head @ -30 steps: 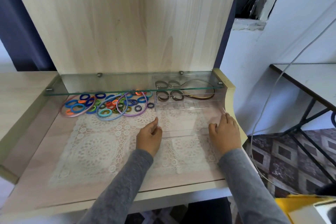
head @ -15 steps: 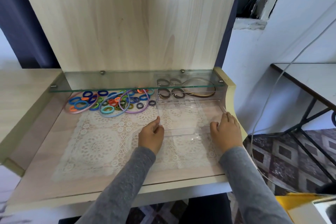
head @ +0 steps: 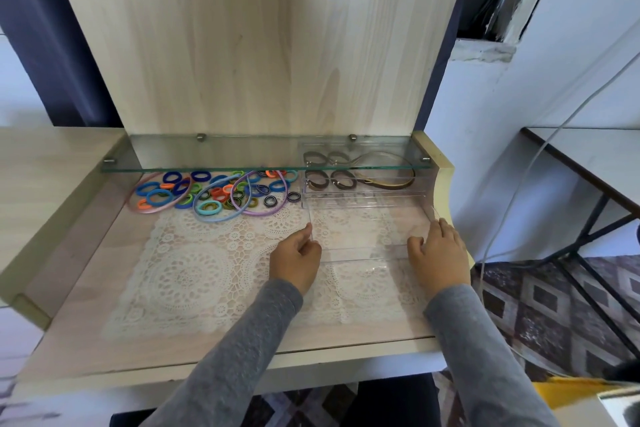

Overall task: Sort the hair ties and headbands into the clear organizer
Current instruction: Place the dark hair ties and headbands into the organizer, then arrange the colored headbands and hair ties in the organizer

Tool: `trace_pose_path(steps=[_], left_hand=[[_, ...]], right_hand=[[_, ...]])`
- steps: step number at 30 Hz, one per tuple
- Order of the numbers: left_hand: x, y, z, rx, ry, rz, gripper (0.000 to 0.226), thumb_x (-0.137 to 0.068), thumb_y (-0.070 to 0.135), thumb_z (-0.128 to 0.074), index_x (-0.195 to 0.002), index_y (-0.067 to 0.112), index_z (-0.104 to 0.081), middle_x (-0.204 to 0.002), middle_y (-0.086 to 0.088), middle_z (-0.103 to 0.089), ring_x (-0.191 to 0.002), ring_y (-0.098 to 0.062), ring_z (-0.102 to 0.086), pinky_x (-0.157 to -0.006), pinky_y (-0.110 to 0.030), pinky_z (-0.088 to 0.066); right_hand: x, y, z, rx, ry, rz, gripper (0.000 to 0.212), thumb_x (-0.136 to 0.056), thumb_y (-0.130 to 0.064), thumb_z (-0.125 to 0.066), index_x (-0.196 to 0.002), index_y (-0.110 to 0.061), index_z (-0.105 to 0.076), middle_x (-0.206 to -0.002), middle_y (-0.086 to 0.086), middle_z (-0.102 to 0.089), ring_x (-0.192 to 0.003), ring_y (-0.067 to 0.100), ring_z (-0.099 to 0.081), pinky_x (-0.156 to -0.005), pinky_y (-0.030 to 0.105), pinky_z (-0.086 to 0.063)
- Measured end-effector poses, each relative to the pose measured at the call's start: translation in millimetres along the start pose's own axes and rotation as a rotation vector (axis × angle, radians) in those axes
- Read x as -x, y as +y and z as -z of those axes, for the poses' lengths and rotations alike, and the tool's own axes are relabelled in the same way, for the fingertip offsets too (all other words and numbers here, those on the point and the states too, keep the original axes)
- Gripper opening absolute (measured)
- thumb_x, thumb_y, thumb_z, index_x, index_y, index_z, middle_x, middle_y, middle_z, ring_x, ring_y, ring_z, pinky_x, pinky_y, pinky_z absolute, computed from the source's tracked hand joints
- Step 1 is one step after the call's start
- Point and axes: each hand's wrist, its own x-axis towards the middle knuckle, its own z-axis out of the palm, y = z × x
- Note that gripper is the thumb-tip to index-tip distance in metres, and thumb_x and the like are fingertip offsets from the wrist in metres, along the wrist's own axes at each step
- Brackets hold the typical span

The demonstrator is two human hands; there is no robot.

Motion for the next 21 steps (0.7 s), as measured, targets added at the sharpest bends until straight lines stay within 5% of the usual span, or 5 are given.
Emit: trace_pose_path(steps=[6,9,13,16,21], left_hand=[[-2,-4,11,-0.094,0.042,-0.134,0.027,-0.097,0.021,-0.052,-0.123,0.024,-0.057,-0.124,0.006,-0.058,-0.105,-0.007,-0.055,-0.090,-0.024,-0.044],[-8,-12,28,-0.284,0.138,-0.263,0.026,-0.097,0.022,-0.048,-0.121,0.026,-0.056,-0.121,0.010,-0.052,-0.106,-0.013,-0.055,-0.092,-0.030,-0.046],[-20,-21,58,-0.596,0.257,-0.392,0.027,-0.094,0.021,-0.051,-0.120,0.020,-0.057,-0.122,0.003,-0.056,-0.111,-0.017,-0.053,-0.095,-0.033,-0.043],[-30,-24,82,-0.805,0.324,-0.369,0.033,-0.092,0.026,-0.051,-0.125,0.020,-0.055,-0.131,-0.003,-0.055,-0.120,-0.022,-0.050,-0.101,-0.041,-0.041],[-39,-32,120,-1.035,0.335,-0.225,0.050,-0.094,0.032,-0.044,-0.142,0.019,-0.041,-0.151,-0.005,-0.038,-0.140,-0.025,-0.032,-0.115,-0.045,-0.022]], right_hand=[[1,-12,-6,-0.027,0.103,-0.029,0.049,-0.090,-0.019,-0.042,-0.136,0.000,-0.041,-0.144,0.023,-0.038,-0.135,0.038,-0.030,-0.115,0.048,-0.016],[5,-34,-9,-0.174,0.224,0.100,0.044,-0.089,-0.018,-0.043,-0.128,0.001,-0.048,-0.134,0.024,-0.045,-0.127,0.041,-0.037,-0.110,0.051,-0.027],[17,-84,-7,-0.418,0.213,0.309,0.038,-0.091,-0.014,-0.049,-0.127,0.000,-0.050,-0.130,0.018,-0.045,-0.124,0.029,-0.038,-0.105,0.032,-0.032],[27,-126,-10,-0.495,0.218,0.455,0.037,-0.089,-0.011,-0.053,-0.124,0.002,-0.052,-0.125,0.014,-0.049,-0.119,0.025,-0.043,-0.102,0.024,-0.032],[42,-179,-25,-0.476,0.105,0.614,0.047,-0.090,-0.015,-0.048,-0.132,0.003,-0.047,-0.134,0.014,-0.048,-0.126,0.024,-0.042,-0.109,0.032,-0.036]])
